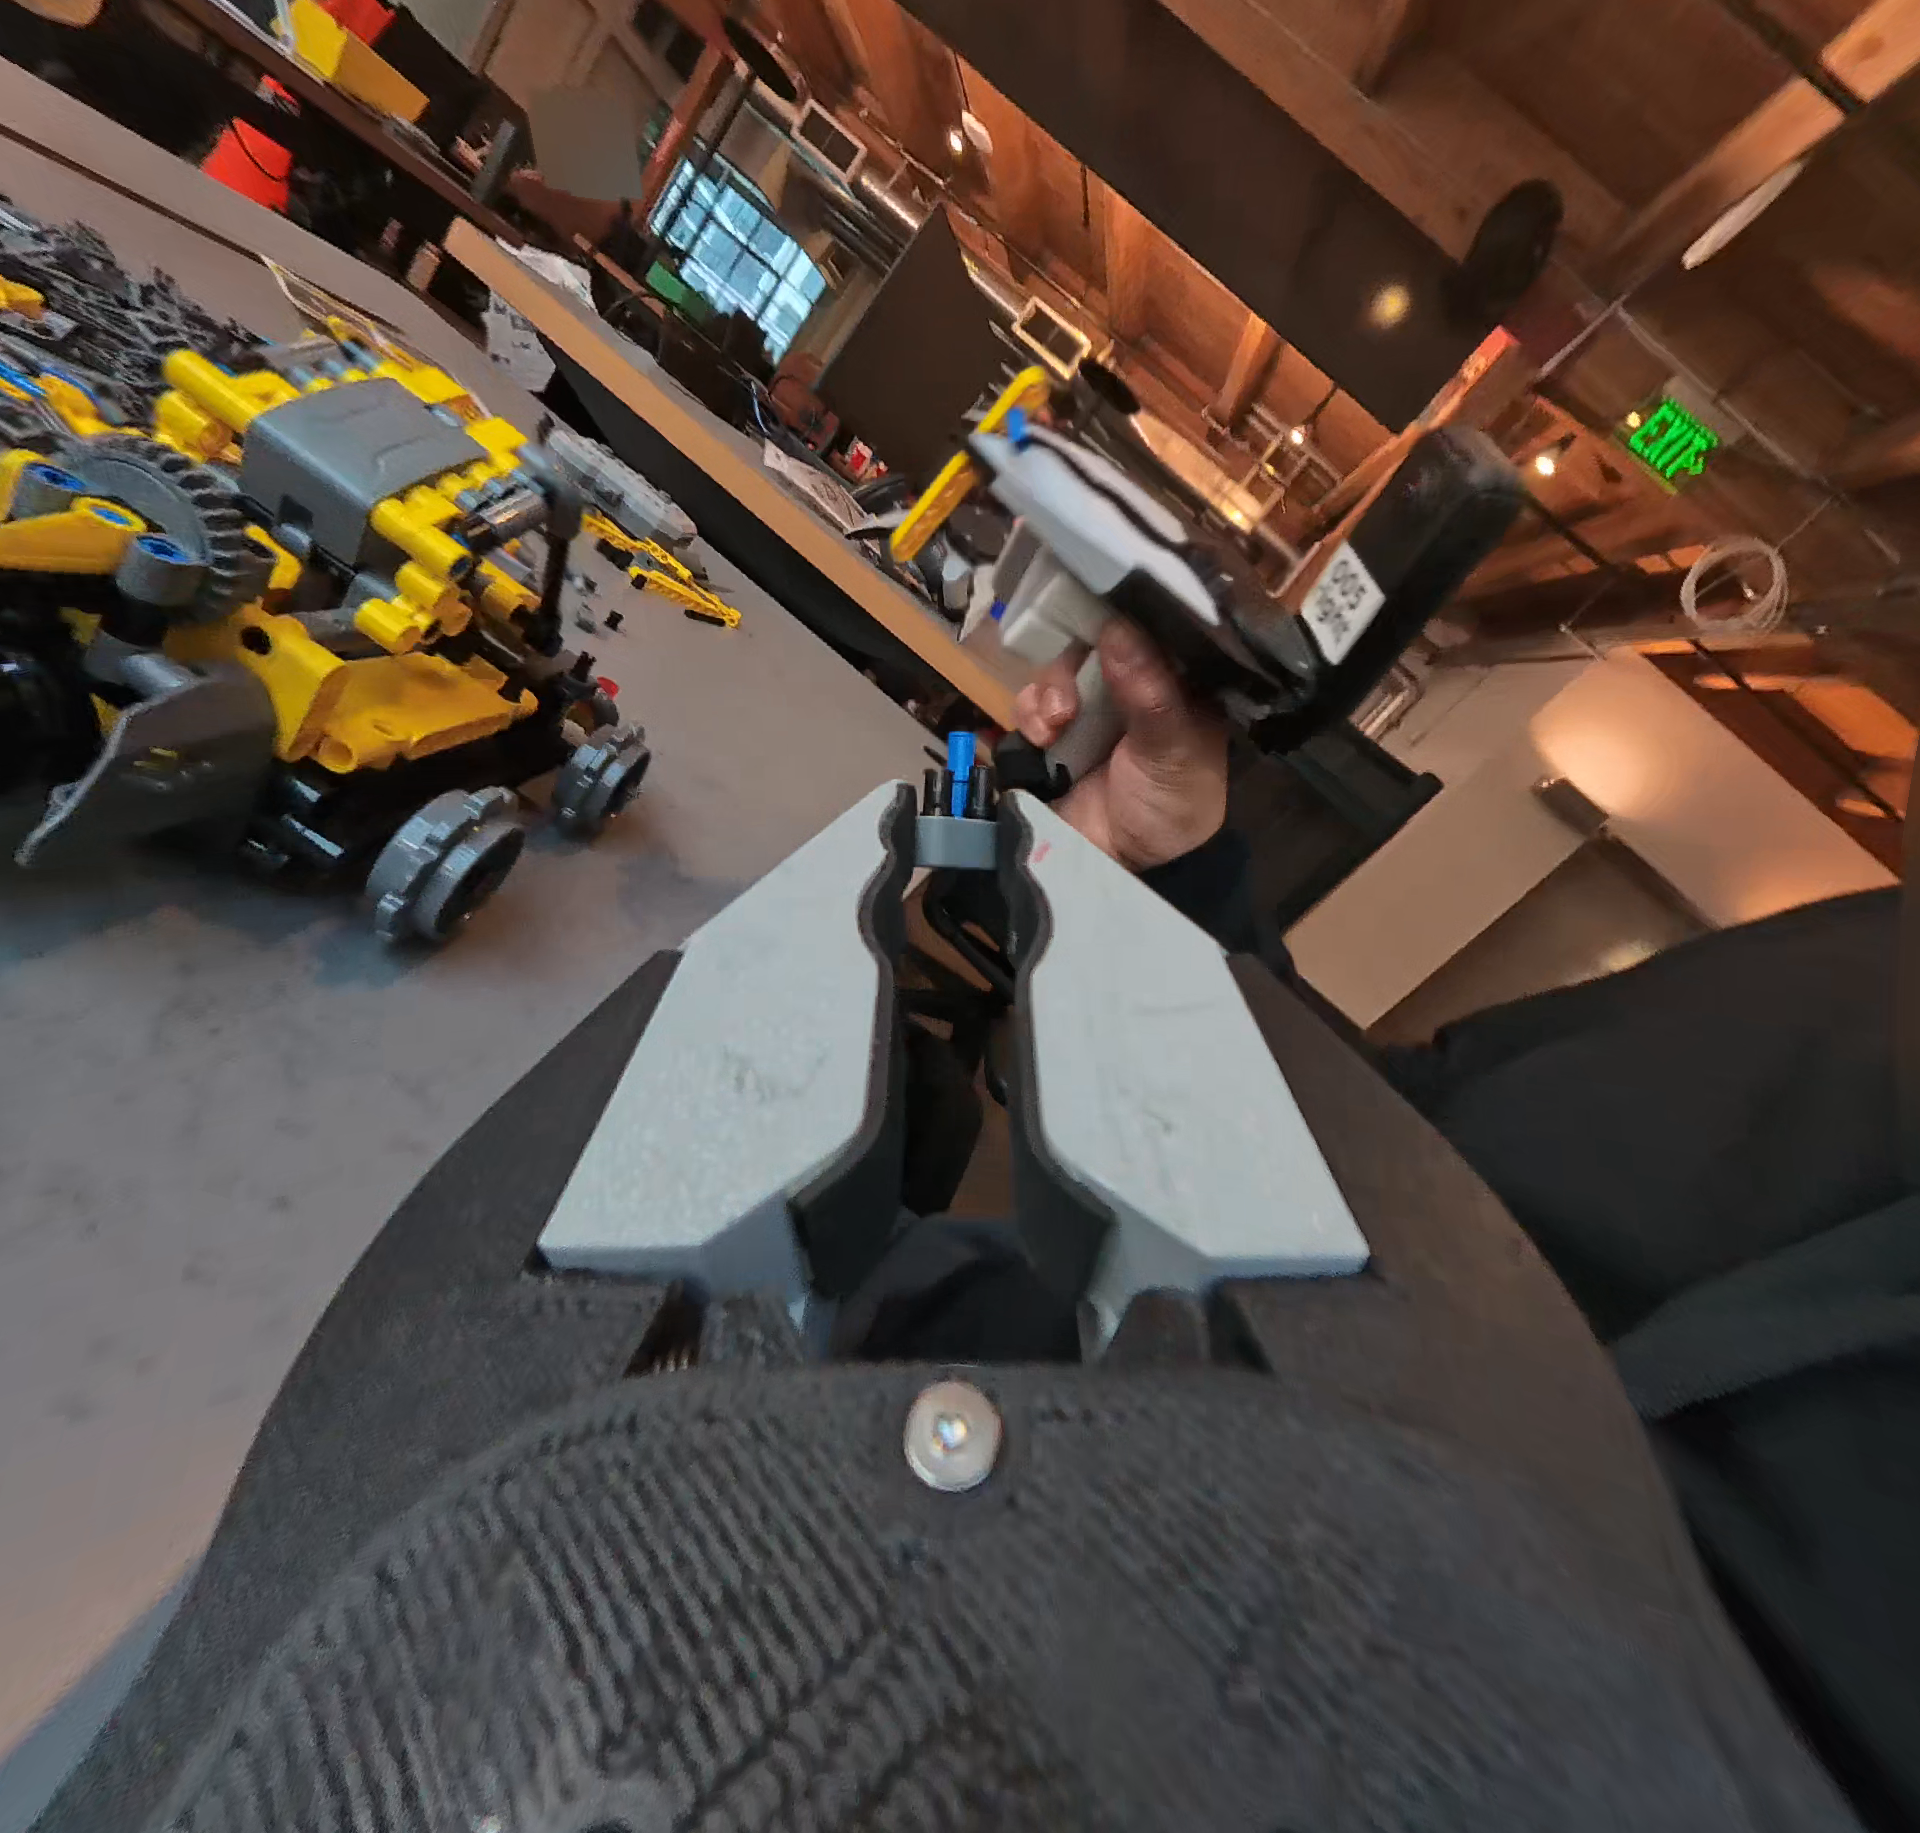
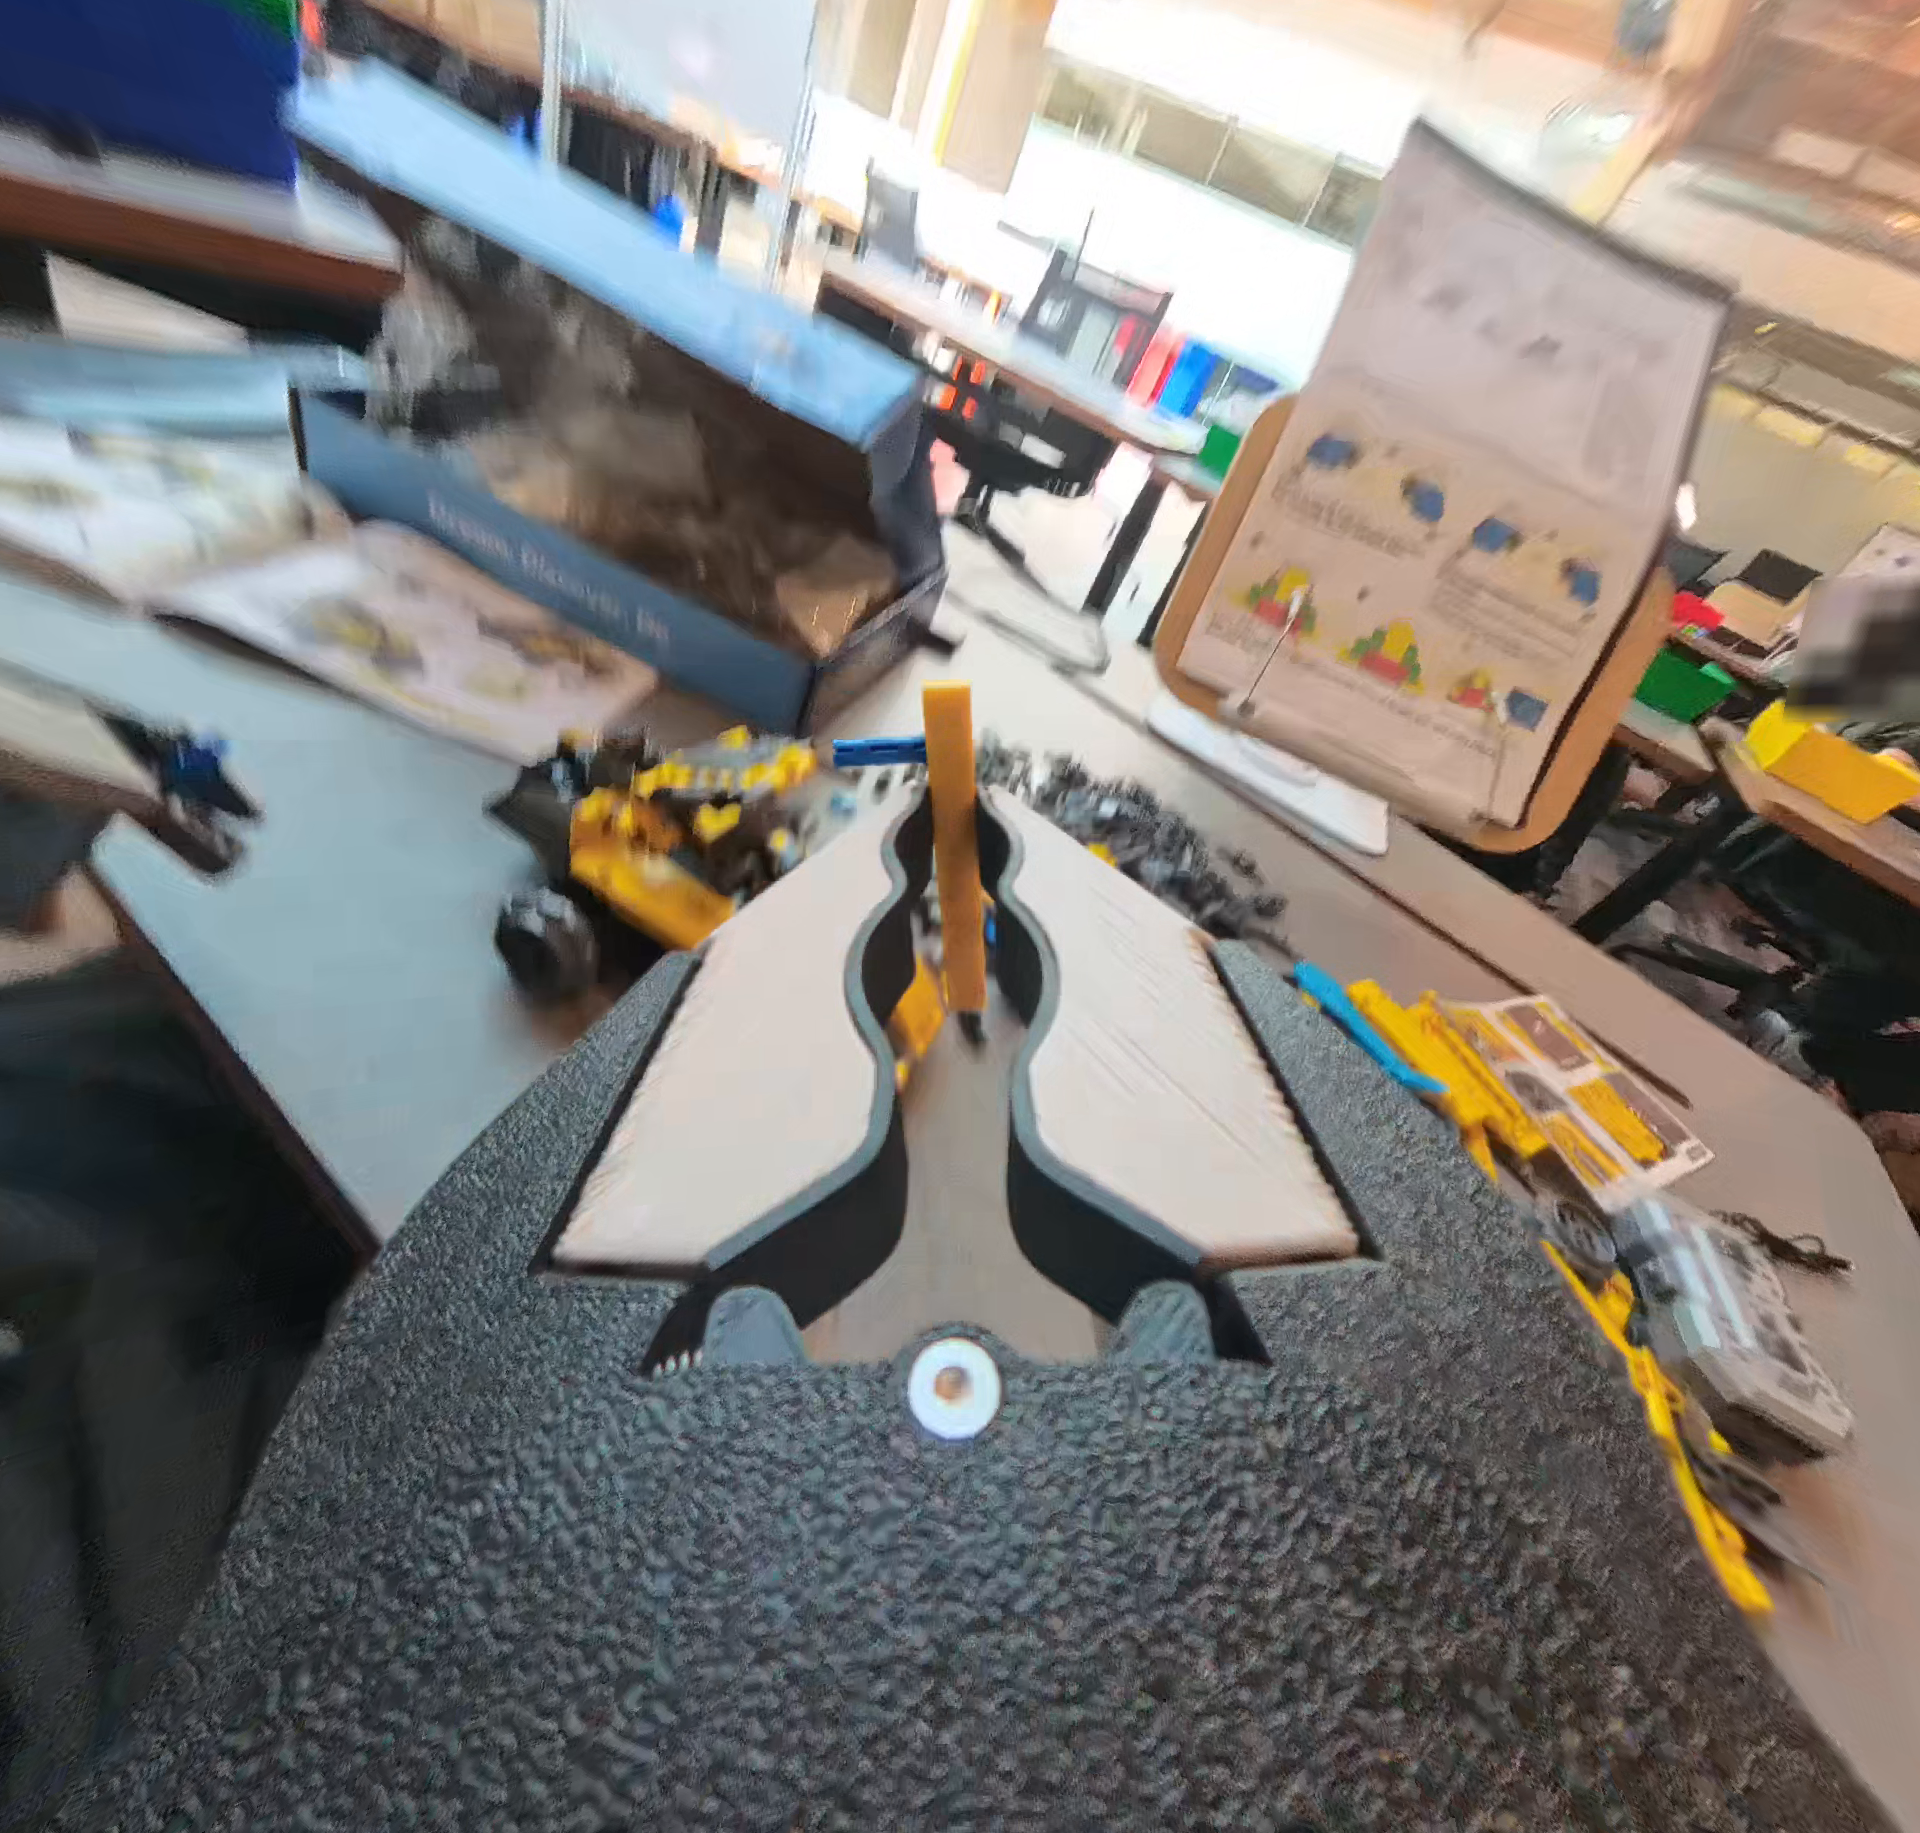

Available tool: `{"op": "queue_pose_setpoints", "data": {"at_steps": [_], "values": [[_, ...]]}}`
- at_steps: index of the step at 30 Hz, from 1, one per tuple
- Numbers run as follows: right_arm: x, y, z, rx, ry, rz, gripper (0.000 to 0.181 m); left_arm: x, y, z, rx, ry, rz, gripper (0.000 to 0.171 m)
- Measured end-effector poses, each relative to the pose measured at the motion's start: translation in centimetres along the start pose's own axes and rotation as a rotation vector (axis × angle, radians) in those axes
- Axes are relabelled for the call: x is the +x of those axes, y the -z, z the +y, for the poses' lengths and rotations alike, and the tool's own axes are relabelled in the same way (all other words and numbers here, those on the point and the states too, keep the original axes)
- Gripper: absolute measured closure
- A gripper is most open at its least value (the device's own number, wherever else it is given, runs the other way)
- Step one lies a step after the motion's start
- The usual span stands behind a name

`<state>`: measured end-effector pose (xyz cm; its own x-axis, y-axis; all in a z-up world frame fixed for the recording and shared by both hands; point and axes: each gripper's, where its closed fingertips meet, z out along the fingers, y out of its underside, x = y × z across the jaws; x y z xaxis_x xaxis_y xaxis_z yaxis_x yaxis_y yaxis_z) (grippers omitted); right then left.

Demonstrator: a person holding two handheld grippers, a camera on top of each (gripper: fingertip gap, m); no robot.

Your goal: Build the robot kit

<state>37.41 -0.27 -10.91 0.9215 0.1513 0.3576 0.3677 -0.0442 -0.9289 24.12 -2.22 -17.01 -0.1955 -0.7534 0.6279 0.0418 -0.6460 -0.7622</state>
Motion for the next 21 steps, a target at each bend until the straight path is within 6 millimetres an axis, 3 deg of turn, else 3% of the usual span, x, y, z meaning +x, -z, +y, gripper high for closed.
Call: {"op": "queue_pose_setpoints", "data": {"at_steps": [3,6,9,11,14,17,21], "values": [[-2.8,-0.1,5.6,-0.166,0.032,-0.132,0.174,-0.2,0.1,0.6,-0.012,0.05,0.017,0.159],[-3.9,0.0,8.8,-0.265,0.019,-0.176,0.174,-1.3,-0.1,1.4,-0.057,0.033,-0.037,0.159],[-4.1,0.1,10.0,-0.323,0.064,-0.209,0.174,-1.9,-0.7,1.7,-0.139,-0.038,-0.083,0.159],[-4.4,0.1,10.6,-0.35,0.103,-0.25,0.174,-2.7,-1.0,1.8,-0.221,-0.177,-0.152,0.158],[-4.0,-0.1,11.7,-0.395,0.172,-0.241,0.174,-4.8,-1.4,2.2,-0.387,-0.464,-0.282,0.158],[-4.0,-0.5,12.5,-0.42,0.218,-0.226,0.174,-7.2,-1.6,2.8,-0.515,-0.631,-0.369,0.159],[-4.2,-0.9,13.4,-0.448,0.258,-0.199,0.174,-9.8,-1.6,5.8,-0.73,-0.711,-0.426,0.152]]}}
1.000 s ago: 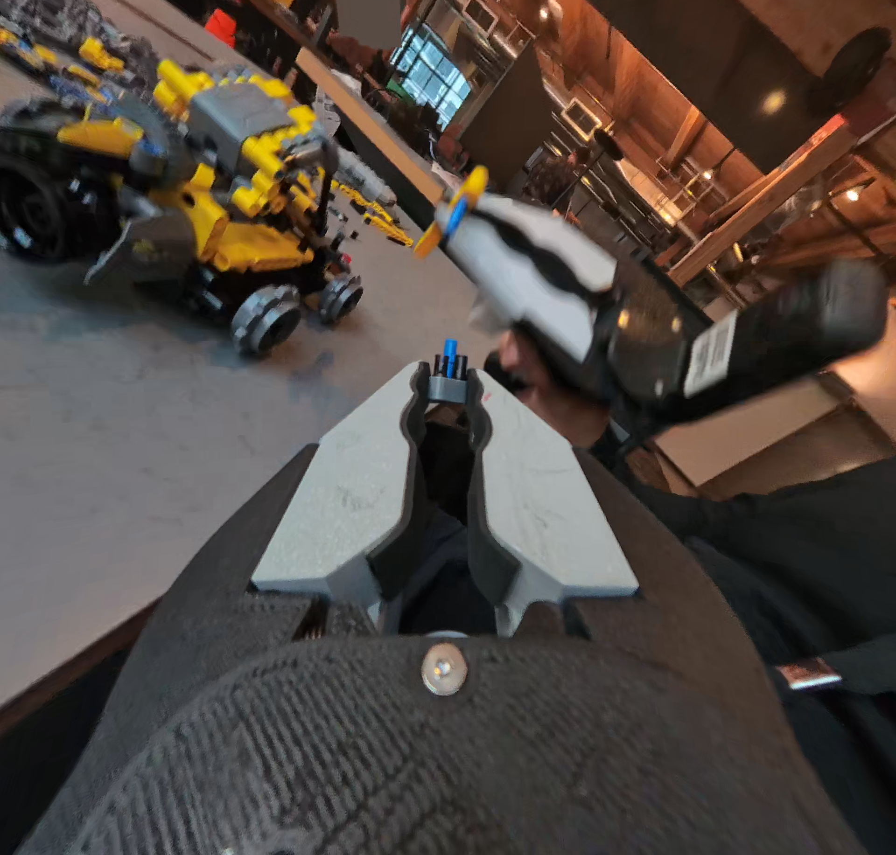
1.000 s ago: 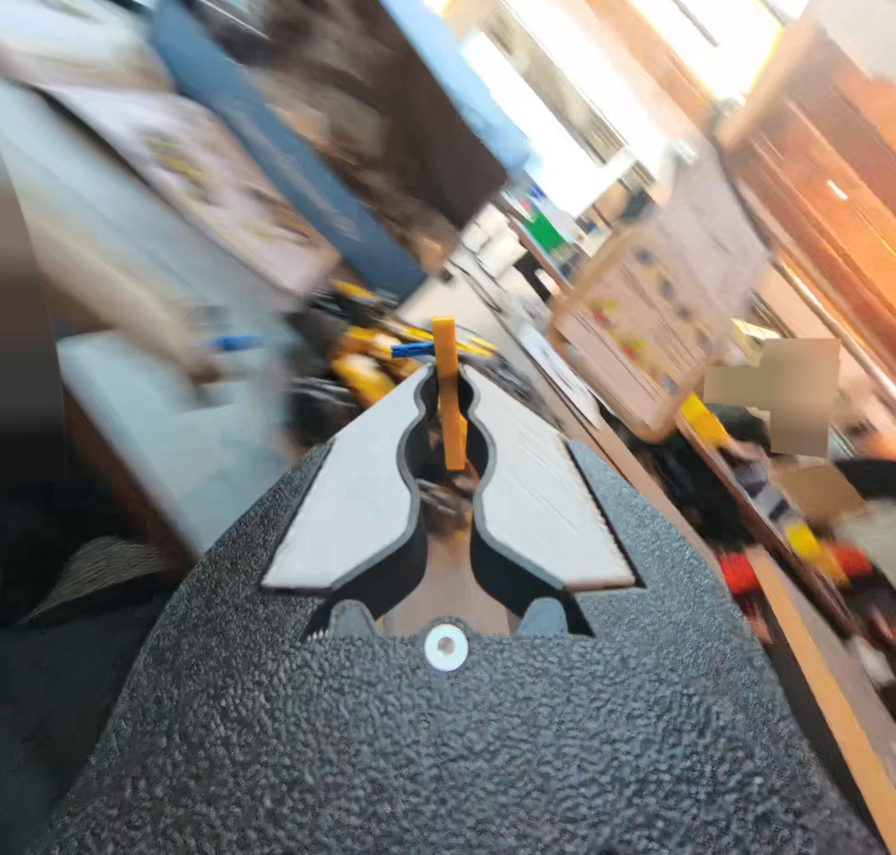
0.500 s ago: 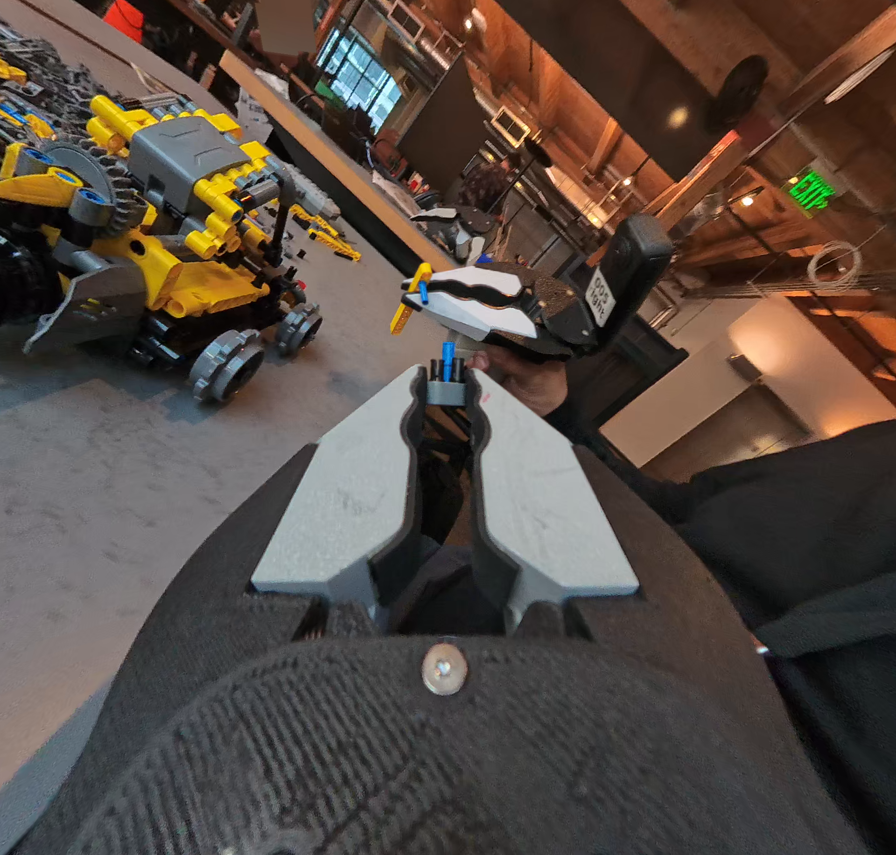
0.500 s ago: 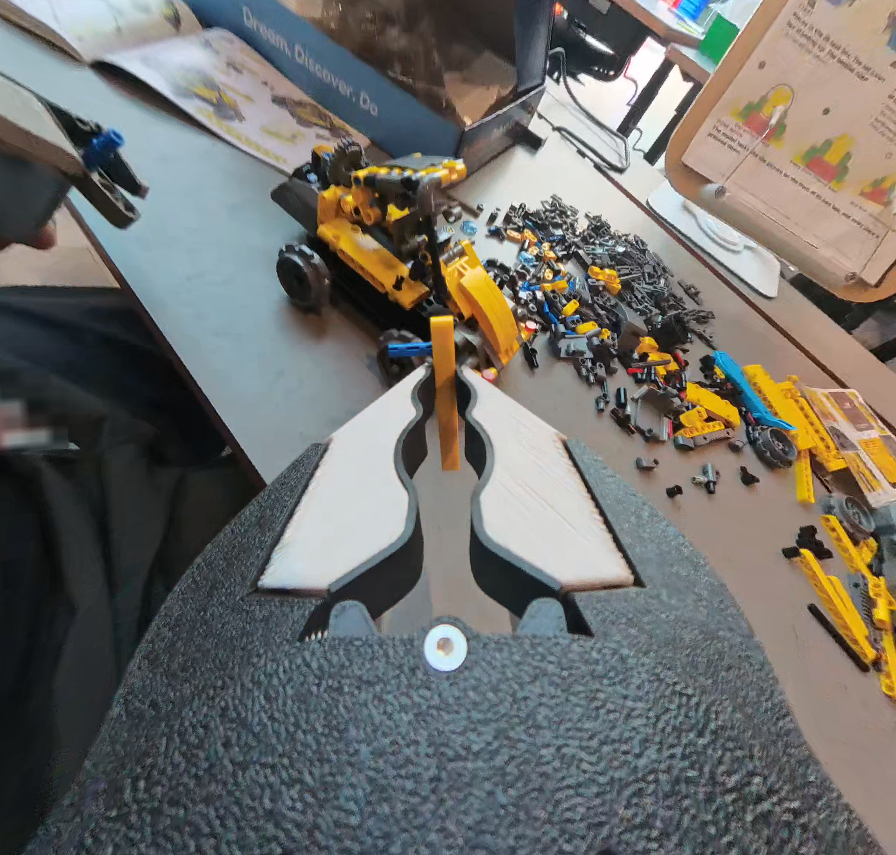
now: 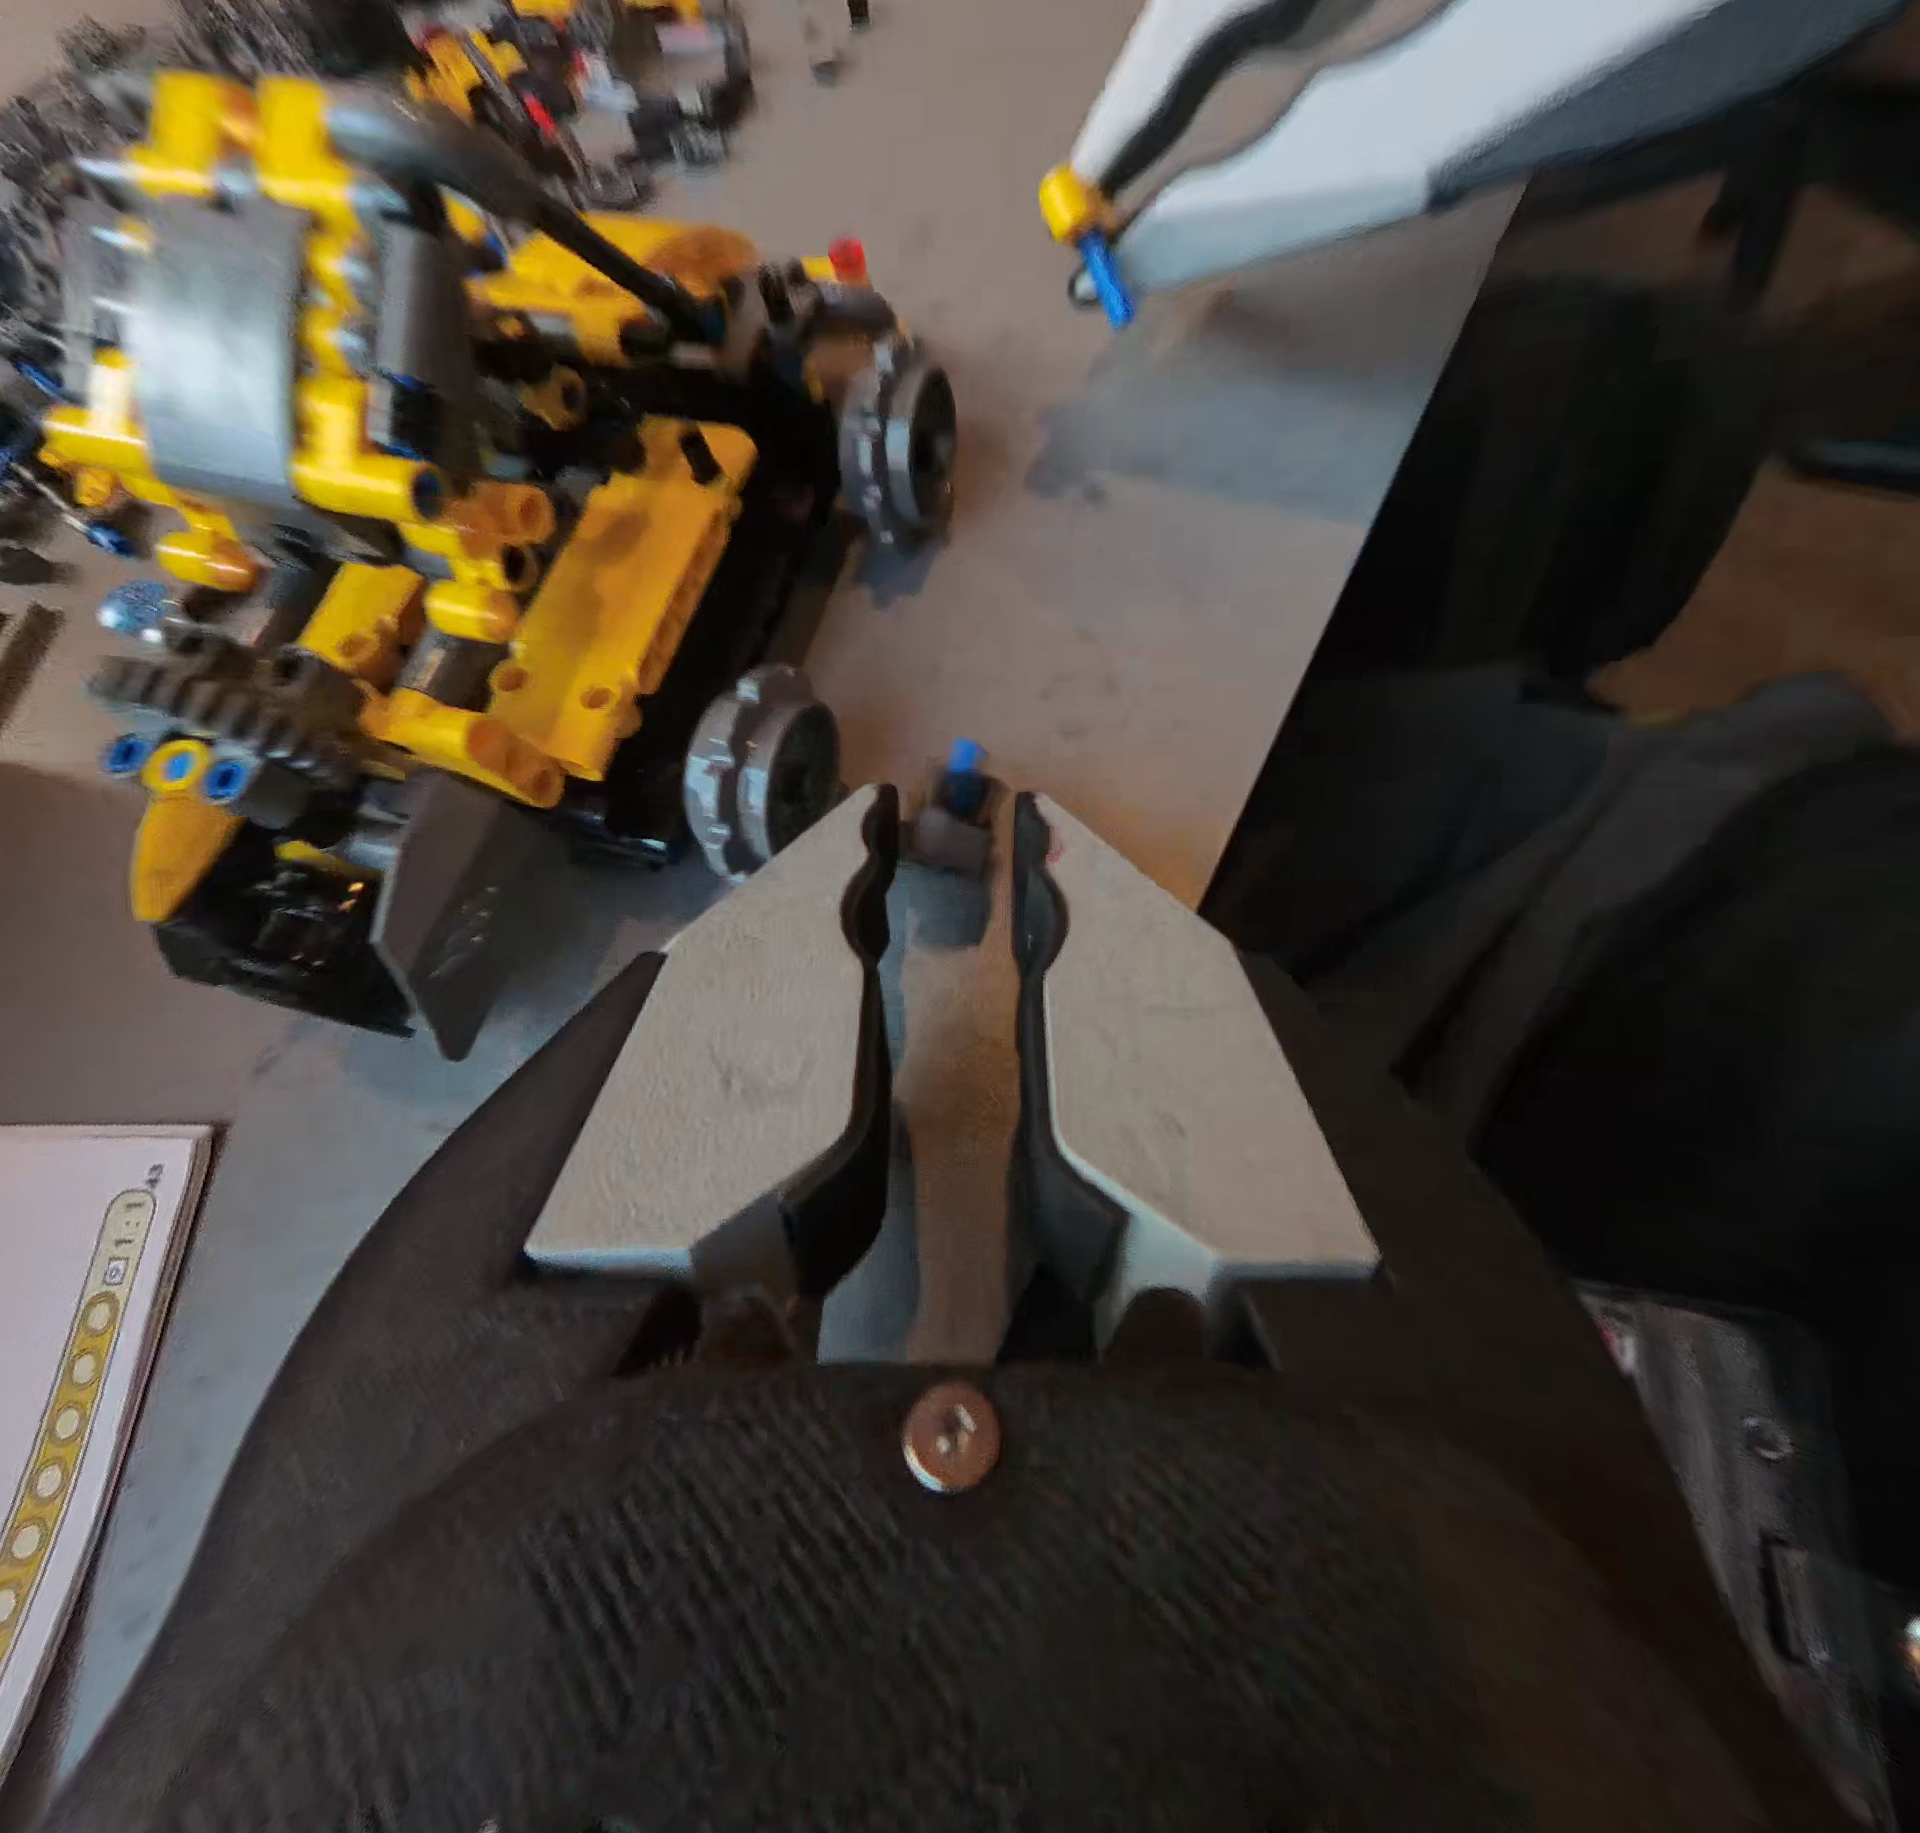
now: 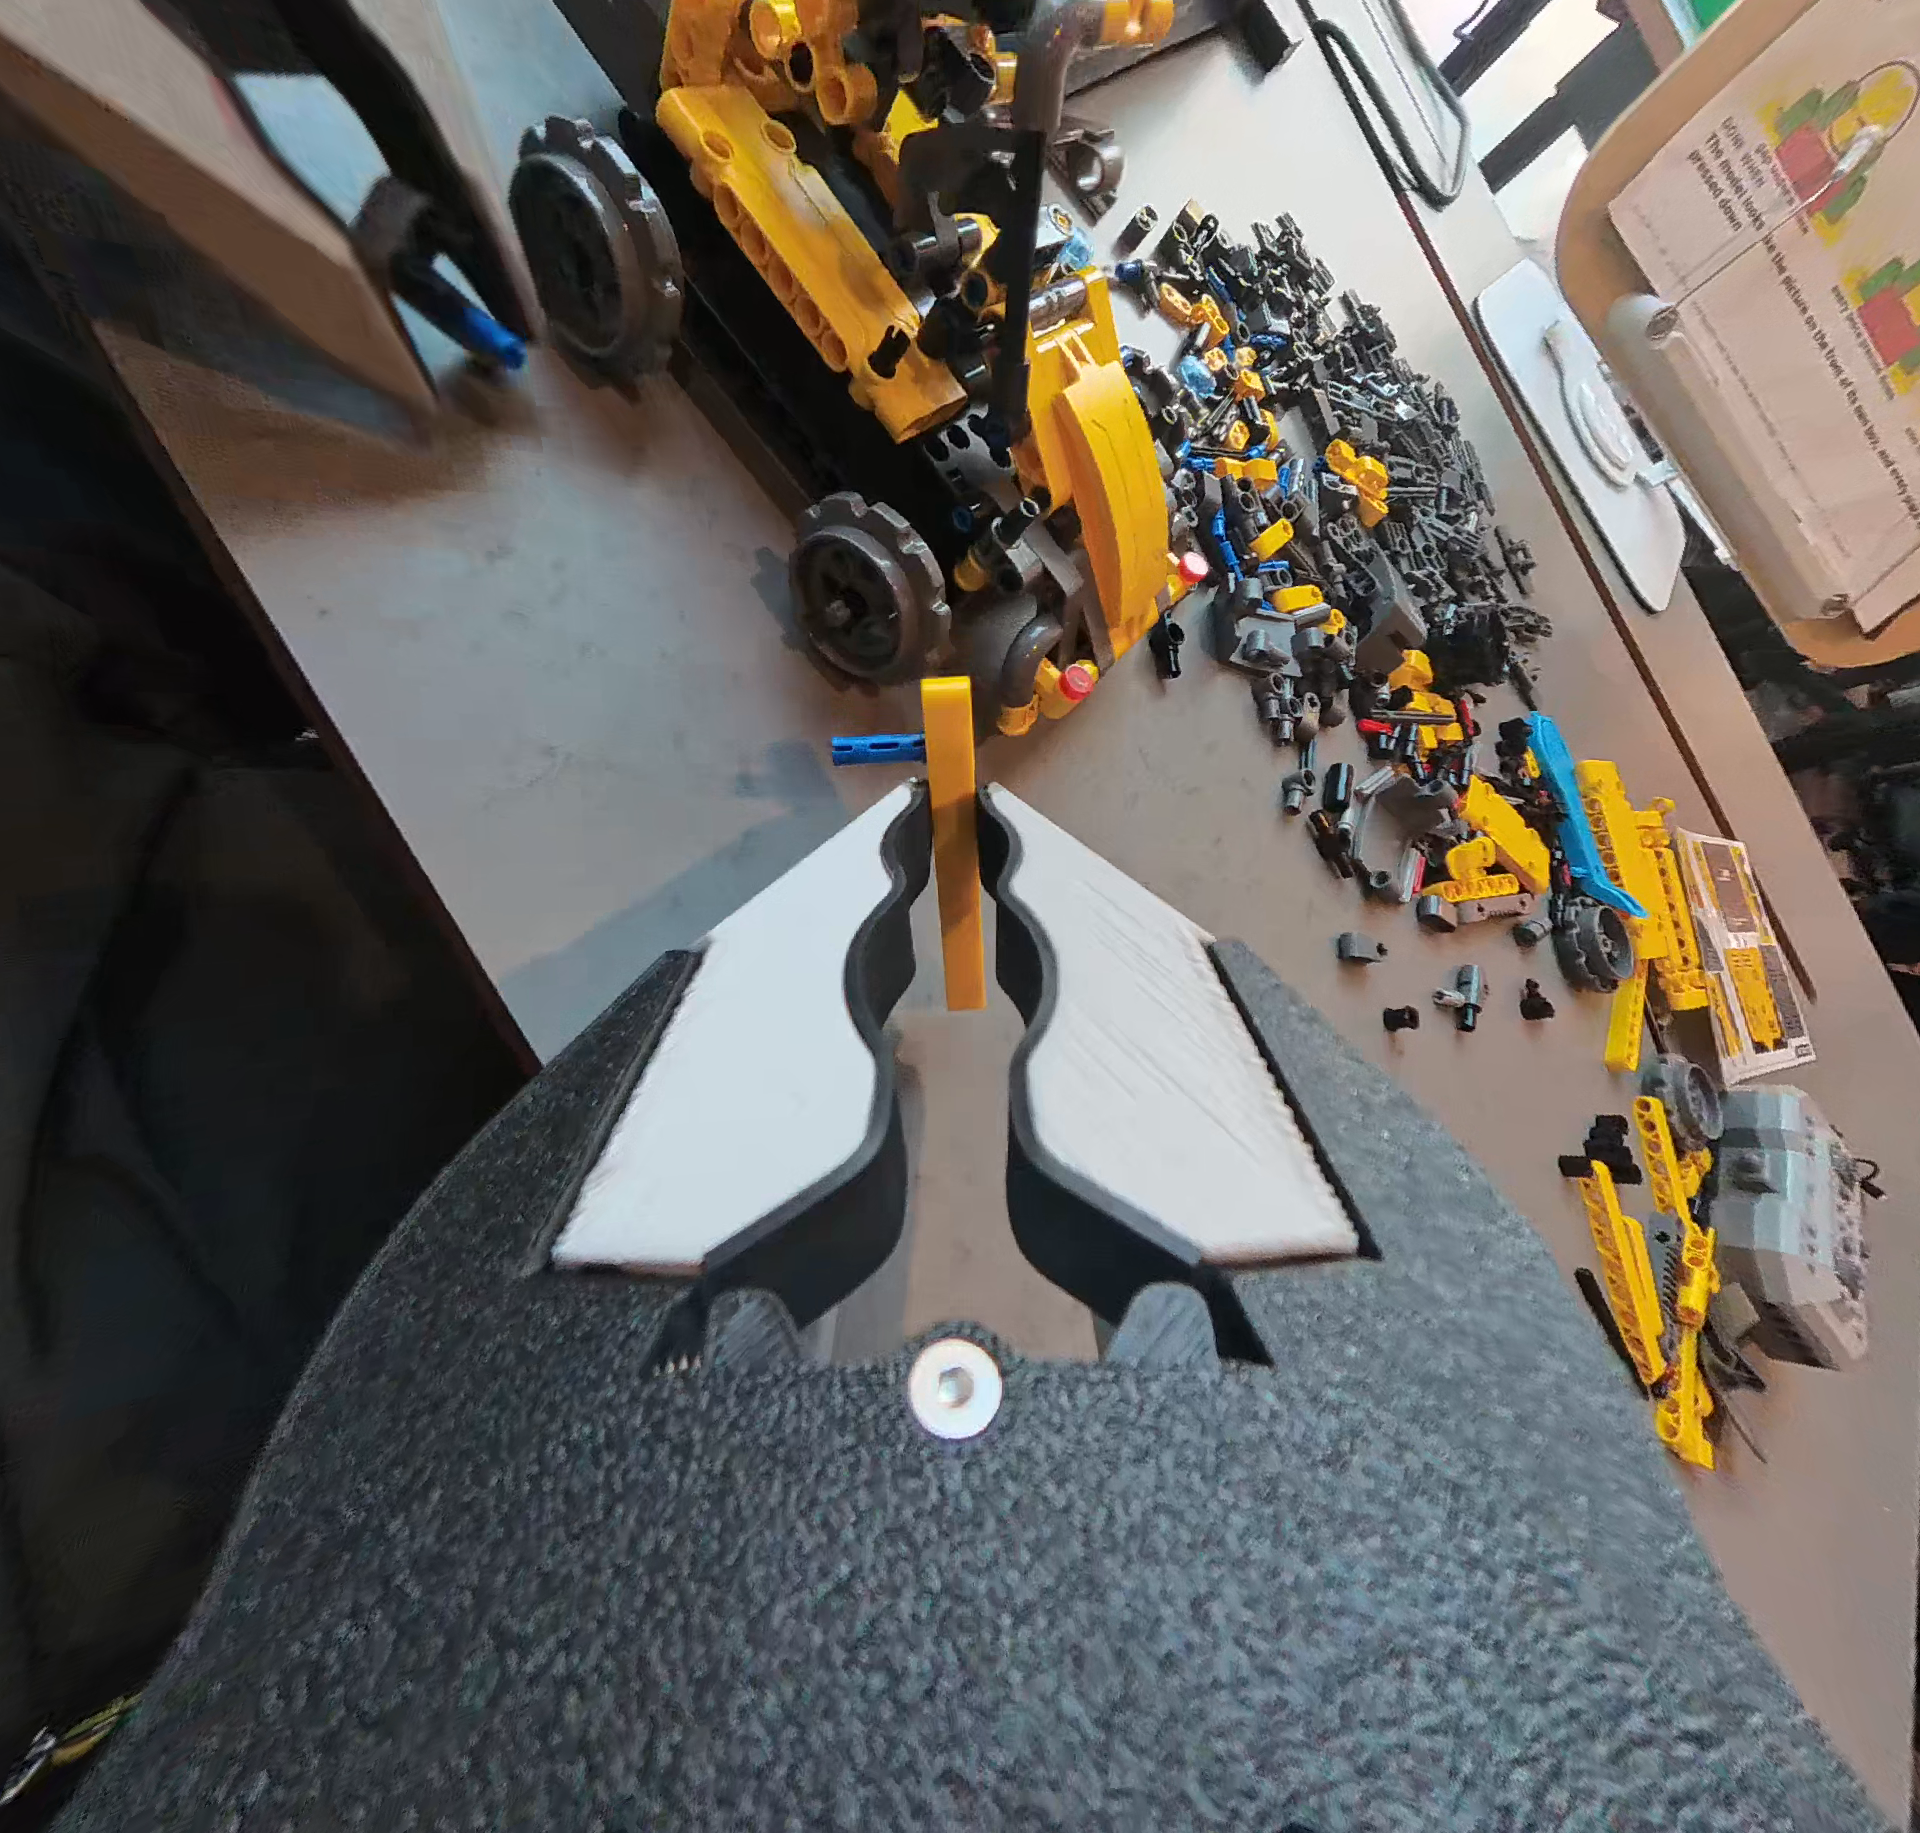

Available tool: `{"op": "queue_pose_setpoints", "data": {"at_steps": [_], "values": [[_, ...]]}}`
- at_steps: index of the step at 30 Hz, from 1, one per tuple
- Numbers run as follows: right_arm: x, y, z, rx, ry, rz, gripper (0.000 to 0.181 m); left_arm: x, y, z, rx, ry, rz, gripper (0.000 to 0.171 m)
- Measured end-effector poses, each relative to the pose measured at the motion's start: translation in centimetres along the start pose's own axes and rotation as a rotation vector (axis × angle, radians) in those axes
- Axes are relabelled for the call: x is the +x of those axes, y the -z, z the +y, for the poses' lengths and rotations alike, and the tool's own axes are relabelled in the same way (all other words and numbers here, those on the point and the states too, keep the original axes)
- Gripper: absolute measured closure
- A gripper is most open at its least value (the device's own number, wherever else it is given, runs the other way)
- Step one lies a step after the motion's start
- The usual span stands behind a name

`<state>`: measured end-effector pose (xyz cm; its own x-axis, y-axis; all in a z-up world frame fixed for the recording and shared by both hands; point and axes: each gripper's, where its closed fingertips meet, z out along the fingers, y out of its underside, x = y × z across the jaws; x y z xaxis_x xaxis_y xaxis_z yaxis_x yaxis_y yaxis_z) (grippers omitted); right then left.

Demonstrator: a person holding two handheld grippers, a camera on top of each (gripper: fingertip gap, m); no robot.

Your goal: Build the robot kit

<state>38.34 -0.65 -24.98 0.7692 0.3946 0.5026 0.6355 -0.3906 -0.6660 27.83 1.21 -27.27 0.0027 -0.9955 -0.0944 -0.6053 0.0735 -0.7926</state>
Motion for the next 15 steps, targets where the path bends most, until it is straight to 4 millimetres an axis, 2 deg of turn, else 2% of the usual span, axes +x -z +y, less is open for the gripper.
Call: {"op": "queue_pose_setpoints", "data": {"at_steps": [3,5,7,12,15], "values": [[0.0,-0.1,-0.3,0.007,-0.026,0.019,0.174,0.5,-0.6,0.1,-0.041,-0.04,0.001,0.147],[-0.1,0.1,-1.3,0.049,-0.068,0.022,0.174,0.5,-0.7,-0.1,-0.039,-0.031,0.001,0.133],[-0.4,0.4,-2.6,0.097,-0.096,0.026,0.174,0.5,-0.3,-0.6,-0.012,-0.012,0.0,0.132],[-2.3,0.8,-5.3,0.153,-0.064,0.039,0.174,2.5,2.0,-5.8,0.186,0.069,0.117,0.138],[-3.0,1.1,-6.6,0.189,-0.049,0.063,0.174,2.8,1.7,-6.9,0.191,0.153,0.205,0.143]]}}
